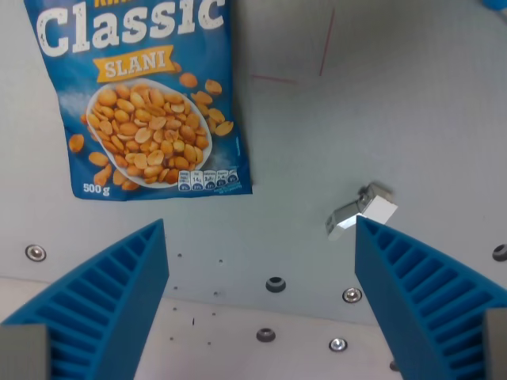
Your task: Rotate around gripper negative y
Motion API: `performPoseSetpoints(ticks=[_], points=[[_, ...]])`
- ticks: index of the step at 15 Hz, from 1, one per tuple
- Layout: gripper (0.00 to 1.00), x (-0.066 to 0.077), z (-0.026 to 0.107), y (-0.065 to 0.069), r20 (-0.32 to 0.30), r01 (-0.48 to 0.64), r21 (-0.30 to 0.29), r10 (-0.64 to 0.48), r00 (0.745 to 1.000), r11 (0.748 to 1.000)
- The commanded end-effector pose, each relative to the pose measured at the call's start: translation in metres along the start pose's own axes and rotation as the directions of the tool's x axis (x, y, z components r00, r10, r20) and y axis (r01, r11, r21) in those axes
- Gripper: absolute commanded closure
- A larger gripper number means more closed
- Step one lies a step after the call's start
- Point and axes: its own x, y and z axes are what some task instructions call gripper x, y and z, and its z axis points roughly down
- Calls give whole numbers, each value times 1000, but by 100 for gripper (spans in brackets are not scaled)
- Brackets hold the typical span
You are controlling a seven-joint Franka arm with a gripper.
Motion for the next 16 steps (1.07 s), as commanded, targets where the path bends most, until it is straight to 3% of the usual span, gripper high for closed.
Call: performPoseSetpoints(ticks=[1, 16], points=[[0, 9, -7, 2, 224, -5, -12, 7, 975, 1000], [0, 9, -7, 2, 413, -5, -12, 9, 911, 1000]])
